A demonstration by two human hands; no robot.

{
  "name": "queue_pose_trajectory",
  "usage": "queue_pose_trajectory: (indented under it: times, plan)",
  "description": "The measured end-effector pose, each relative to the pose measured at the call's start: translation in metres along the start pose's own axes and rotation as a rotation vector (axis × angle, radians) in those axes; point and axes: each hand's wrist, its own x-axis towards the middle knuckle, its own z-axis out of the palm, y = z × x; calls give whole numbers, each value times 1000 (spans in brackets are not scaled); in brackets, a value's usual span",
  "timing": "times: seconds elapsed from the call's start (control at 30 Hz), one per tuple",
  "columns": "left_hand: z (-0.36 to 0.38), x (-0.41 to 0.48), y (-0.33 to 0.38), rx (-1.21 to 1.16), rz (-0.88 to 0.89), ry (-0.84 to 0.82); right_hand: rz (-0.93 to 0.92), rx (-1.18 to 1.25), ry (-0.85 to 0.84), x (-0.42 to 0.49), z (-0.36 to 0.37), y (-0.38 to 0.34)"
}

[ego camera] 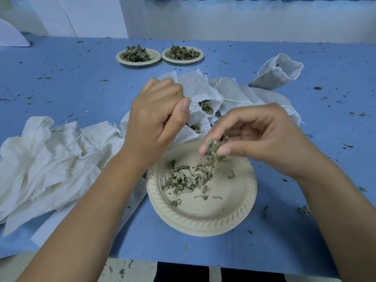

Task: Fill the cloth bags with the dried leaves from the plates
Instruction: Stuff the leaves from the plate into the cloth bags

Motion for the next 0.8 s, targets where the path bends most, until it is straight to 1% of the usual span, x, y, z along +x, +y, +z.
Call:
queue_pose_trajectory:
  times: [0.07,0.17,0.23,0.33,0.43,0.53,0.57,0.67,0.73,0.8]
  plan:
    - [0,0,1,-9,20,-11,-115,144,115,3,4,-1]
    - [1,0,4,-20,61,-5,-162,277,302,8,13,5]
    - [1,0,6,-43,85,20,-132,266,403,10,20,11]
    - [1,0,7,-51,118,23,-95,135,513,9,28,19]
    - [2,1,8,-47,139,8,-174,-161,498,5,33,22]
    - [3,1,7,-39,146,12,-226,-497,396,5,33,23]
    - [3,1,7,-32,142,13,-230,-571,355,6,33,23]
    - [2,1,6,-27,84,43,-257,-640,254,6,30,22]
    - [1,1,5,-24,45,76,-266,-655,245,5,27,20]
    - [0,1,5,-17,36,86,-297,-623,278,5,25,20]
